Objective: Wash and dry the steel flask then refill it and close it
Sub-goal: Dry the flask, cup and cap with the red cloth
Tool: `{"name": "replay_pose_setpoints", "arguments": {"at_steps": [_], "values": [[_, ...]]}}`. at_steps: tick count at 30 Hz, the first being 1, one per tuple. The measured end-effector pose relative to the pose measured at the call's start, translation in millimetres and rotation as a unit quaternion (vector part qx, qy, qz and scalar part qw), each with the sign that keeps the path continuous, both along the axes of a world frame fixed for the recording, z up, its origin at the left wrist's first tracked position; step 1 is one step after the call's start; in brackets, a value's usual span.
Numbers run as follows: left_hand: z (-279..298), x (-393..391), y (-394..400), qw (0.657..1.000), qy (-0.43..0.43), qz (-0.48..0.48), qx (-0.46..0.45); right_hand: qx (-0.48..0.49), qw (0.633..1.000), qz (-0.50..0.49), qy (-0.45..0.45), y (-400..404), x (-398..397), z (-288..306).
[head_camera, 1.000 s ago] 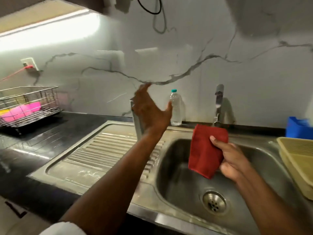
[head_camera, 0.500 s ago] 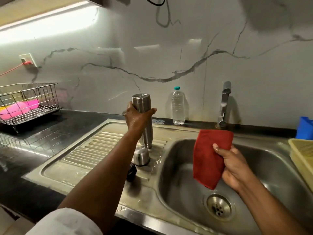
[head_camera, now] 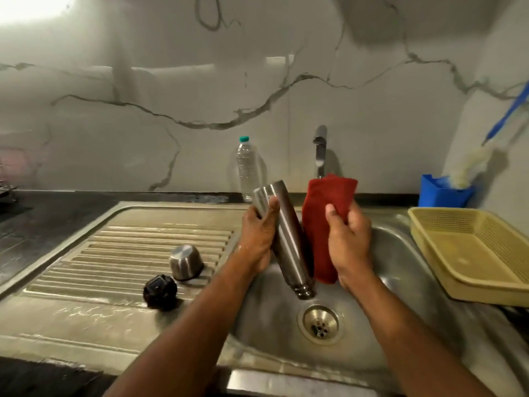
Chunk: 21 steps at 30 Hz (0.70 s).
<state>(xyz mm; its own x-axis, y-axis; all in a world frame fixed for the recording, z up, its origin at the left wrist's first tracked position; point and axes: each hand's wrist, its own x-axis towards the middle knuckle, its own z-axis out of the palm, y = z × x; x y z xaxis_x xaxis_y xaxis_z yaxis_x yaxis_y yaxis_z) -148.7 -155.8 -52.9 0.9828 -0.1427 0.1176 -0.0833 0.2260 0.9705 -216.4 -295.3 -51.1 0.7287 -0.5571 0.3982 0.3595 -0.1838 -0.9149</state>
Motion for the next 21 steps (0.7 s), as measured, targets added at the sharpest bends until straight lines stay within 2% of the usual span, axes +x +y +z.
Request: {"name": "replay_pose_setpoints", "arguments": {"at_steps": [2,4,6,7,10,13,15,17,18,19,21], "values": [[-23,-4,-13,0.999,0.007,-0.041,0.020,-0.137,0.991,0.008,0.002,4,-3,-3],[-35,-5,-21,0.997,-0.005,-0.076,0.033,-0.258,0.964,0.055,-0.002,10,5,-12],[-41,-3,-24,0.996,-0.011,-0.082,0.012,-0.326,0.942,0.080,-0.003,16,15,-25],[-42,-1,-23,0.996,-0.012,-0.083,0.009,-0.324,0.942,0.086,0.007,19,19,-29],[-33,9,-12,0.999,-0.019,-0.037,-0.017,-0.273,0.952,0.128,0.049,33,24,-42],[-18,24,2,0.989,0.012,0.031,-0.142,-0.250,0.954,0.129,0.102,46,26,-56],[-16,29,7,0.984,0.025,0.062,-0.166,-0.135,0.970,0.099,0.178,49,25,-54],[-18,27,4,0.989,0.016,0.039,-0.144,0.015,0.966,0.088,0.241,46,24,-46],[-21,24,-1,0.991,0.010,0.019,-0.131,0.055,0.963,0.081,0.252,45,23,-41],[-24,21,-7,0.994,0.005,-0.003,-0.113,0.072,0.966,0.071,0.237,45,23,-37],[-29,14,-16,0.996,-0.022,-0.046,-0.077,0.054,0.986,0.055,0.145,46,24,-28]]}}
